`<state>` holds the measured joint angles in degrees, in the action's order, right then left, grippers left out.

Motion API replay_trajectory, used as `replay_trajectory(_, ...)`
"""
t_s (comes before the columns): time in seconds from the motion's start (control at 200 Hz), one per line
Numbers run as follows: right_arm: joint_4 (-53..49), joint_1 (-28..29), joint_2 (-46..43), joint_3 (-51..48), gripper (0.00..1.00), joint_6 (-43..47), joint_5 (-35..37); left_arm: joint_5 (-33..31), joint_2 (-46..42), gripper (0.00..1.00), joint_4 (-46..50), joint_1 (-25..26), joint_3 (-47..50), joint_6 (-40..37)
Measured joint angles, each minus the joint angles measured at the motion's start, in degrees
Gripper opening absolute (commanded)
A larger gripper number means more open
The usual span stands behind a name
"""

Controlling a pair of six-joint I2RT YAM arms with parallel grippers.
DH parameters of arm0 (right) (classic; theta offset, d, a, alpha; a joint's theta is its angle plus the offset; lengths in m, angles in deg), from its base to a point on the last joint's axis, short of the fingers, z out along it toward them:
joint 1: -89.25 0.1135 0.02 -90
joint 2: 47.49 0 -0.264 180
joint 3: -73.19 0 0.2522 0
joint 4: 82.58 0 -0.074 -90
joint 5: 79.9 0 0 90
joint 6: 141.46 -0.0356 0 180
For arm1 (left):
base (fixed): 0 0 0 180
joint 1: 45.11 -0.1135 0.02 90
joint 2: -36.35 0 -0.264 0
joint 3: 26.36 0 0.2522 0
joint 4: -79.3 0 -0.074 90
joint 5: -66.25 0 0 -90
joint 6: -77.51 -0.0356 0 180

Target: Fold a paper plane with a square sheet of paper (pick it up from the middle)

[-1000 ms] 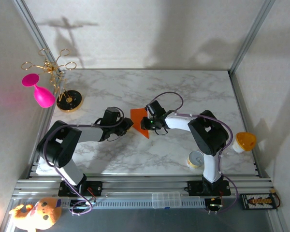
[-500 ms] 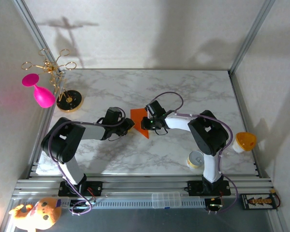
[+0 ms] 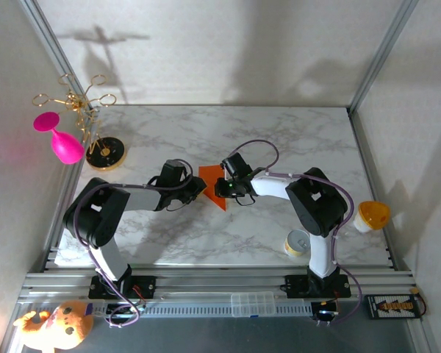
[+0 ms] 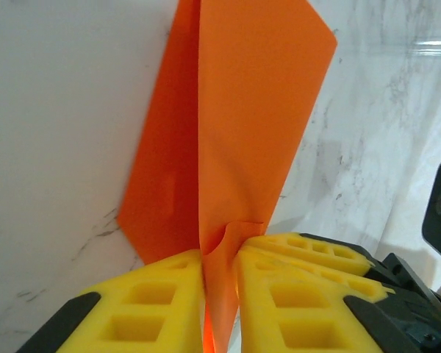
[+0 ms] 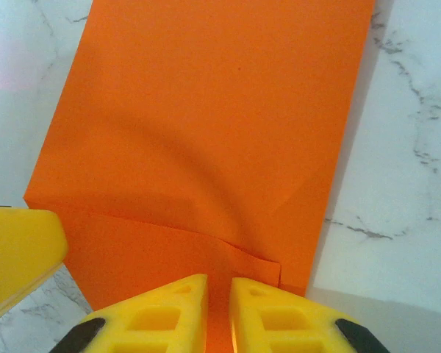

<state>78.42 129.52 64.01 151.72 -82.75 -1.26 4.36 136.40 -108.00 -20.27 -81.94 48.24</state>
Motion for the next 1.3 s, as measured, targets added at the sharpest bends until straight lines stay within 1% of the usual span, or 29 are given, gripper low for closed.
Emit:
replay_trajectory(0.351, 0.02, 0.00, 0.02, 0.00, 0.19, 0.15, -0.02, 0.68, 1.90, 0.17, 0.07, 0.07, -1.99, -2.99)
replay_trajectory(0.551, 0.39, 0.00, -0.02, -0.09, 0.24, 0.24, -0.39, 0.90, 4.90, 0.14, -0.39, -0.17, -2.45, -3.76)
replay_trajectory(0.741, 0.96, 0.00, -0.17, -0.42, 0.24, 0.74, -0.59, 1.09, 5.03, 0.13, -0.90, -0.42, -2.45, -4.11)
replay_trajectory(0.861, 1.05, -0.22, -0.17, -0.44, 0.24, 1.33, -0.72, 1.09, 5.03, 0.11, -0.83, -0.87, -2.45, -5.05)
replay_trajectory(0.916, 1.18, -0.50, -0.17, -0.44, 0.25, 1.70, -0.83, 1.09, 5.03, 0.08, -0.79, -1.11, -2.45, -5.49)
replay_trajectory(1.087, 2.01, -1.03, -0.48, -0.61, 0.33, 3.02, -1.38, 1.31, 5.01, 0.01, -0.52, -1.31, -2.45, -6.43)
replay_trajectory(1.182, 2.03, -1.44, -1.73, -1.27, 0.41, 4.48, -0.76, 0.94, 4.83, 0.00, 0.28, -1.31, -2.45, -6.43)
replay_trajectory(1.302, 3.23, -1.97, -6.10, -3.02, 0.49, 6.84, 1.03, -0.83, 2.56, 0.00, 2.93, -1.22, -2.45, -5.70)
